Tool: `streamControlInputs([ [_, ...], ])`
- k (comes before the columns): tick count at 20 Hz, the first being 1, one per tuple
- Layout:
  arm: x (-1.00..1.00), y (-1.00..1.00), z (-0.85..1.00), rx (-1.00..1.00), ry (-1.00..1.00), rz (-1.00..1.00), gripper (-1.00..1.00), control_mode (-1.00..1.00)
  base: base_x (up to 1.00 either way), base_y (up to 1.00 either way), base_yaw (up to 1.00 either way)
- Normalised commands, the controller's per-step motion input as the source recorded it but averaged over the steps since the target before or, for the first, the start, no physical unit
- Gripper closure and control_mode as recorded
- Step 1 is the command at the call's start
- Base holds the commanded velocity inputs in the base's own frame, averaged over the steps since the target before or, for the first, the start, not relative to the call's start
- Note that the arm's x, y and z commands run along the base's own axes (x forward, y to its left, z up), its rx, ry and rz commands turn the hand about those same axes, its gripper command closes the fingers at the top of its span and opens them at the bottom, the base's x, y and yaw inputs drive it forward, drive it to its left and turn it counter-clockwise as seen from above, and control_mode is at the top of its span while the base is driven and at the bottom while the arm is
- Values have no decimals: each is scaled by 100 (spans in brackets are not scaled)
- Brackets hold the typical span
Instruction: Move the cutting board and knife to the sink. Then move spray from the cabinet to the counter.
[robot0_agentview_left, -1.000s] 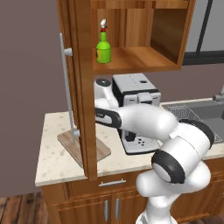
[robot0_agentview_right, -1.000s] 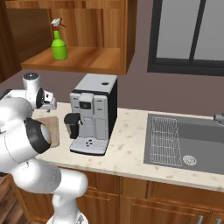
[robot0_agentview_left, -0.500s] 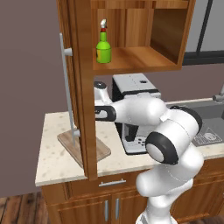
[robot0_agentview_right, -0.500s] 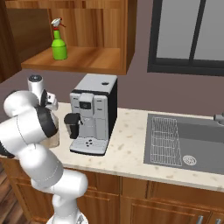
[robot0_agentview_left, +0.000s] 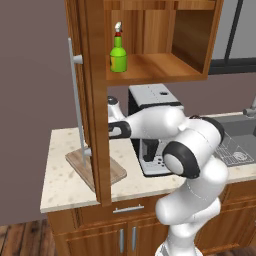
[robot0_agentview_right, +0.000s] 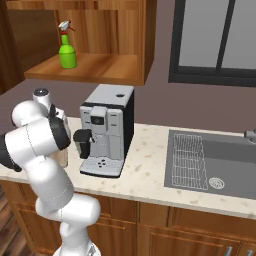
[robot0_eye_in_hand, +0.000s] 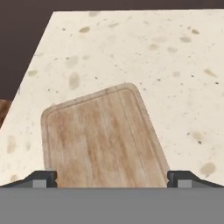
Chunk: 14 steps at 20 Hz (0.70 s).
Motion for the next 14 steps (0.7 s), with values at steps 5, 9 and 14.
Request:
streamControlInputs([
  [5, 10, 0, -15, 0, 3, -10, -100, -100, 0, 0, 0],
  [9, 11, 0, -16, 0, 3, -12, -100, -100, 0, 0, 0],
  [14, 22, 0, -17, 0, 2, -4, -100, -100, 0, 0, 0],
])
